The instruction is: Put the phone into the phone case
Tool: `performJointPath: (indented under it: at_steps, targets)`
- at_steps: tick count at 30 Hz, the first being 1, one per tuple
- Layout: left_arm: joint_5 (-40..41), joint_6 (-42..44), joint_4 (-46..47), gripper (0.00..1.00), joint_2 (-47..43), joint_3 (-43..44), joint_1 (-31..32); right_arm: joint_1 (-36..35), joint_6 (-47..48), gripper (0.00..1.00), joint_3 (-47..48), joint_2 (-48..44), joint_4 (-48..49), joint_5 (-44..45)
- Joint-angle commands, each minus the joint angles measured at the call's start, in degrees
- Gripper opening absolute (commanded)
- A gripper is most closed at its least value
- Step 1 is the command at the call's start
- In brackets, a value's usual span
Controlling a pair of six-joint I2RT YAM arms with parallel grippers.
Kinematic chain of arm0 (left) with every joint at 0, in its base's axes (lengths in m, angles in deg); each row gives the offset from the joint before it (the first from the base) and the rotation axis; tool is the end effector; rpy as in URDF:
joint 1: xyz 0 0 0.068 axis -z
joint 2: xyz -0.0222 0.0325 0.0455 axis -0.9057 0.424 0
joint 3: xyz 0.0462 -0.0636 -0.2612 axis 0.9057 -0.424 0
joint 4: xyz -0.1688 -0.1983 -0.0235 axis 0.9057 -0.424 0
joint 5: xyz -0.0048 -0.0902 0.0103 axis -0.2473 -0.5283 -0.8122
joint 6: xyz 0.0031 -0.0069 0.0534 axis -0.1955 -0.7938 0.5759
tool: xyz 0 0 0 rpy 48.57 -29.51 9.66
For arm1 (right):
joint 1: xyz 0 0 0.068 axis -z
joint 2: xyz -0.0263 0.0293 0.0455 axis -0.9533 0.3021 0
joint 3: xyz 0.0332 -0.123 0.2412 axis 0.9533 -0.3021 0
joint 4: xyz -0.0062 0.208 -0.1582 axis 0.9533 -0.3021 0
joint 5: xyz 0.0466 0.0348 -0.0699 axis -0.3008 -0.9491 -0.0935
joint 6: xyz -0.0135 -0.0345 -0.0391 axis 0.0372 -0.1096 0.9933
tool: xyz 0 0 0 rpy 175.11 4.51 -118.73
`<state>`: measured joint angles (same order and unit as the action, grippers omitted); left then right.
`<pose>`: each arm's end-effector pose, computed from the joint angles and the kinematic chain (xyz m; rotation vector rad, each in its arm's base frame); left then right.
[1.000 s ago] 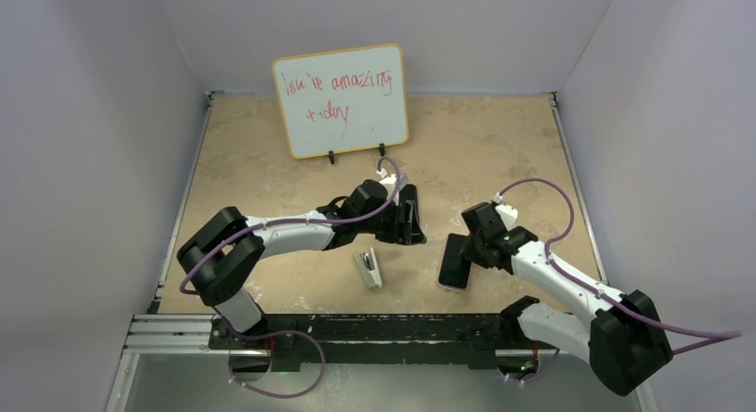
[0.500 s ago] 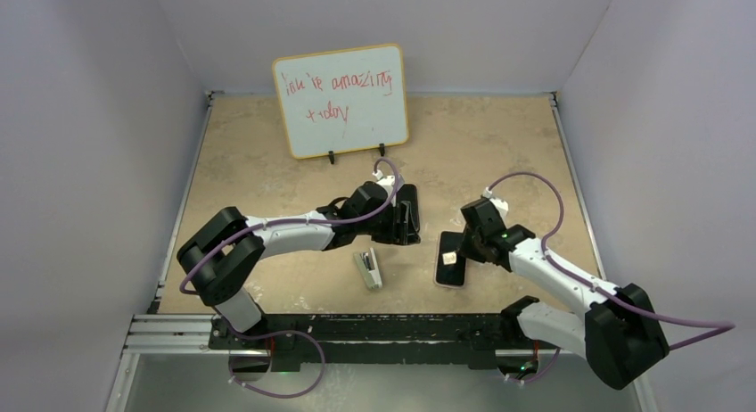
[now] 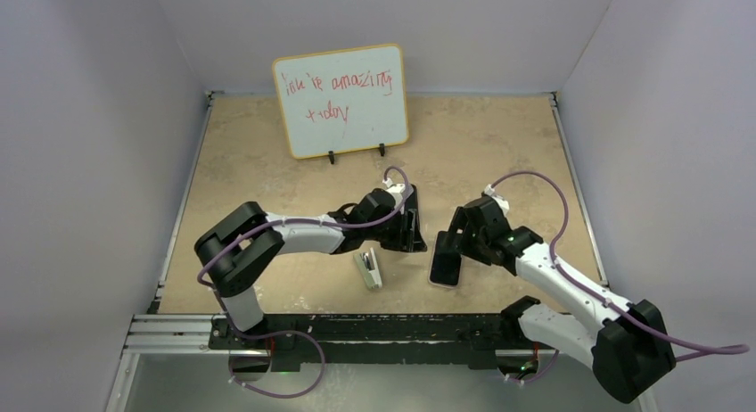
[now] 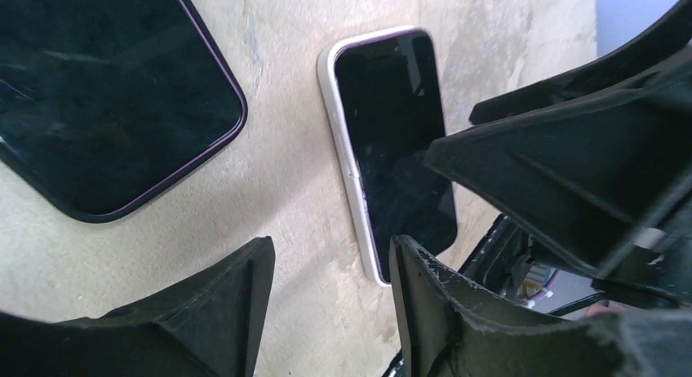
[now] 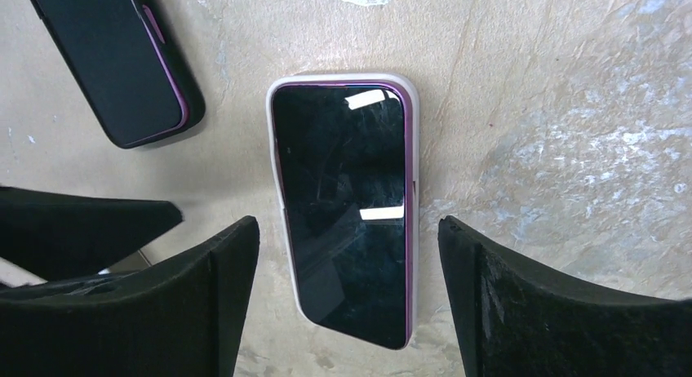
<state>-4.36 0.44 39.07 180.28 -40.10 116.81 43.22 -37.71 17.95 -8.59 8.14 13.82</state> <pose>0.2110 -0.2827 0.1643 0.2734 2.4580 -1.1207 0.1728 0.0895 0.1988 0.4973 2.4157 0.3998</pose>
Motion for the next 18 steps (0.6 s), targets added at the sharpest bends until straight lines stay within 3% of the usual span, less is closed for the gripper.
performJointPath:
  at_steps: [1, 18]
  targets:
    - [-2.4, -1.6, 4.0, 0.53, 3.1, 1.6, 0.6, 0.4, -1.8, 0.81, -2.0, -1.1, 1.1, -1.1]
    - [-2.8, -4.3, 5.5, 0.45, 5.2, -1.0, 0.7, 1.7, -5.3, 0.84, -14.6, -4.1, 23.0, -15.5]
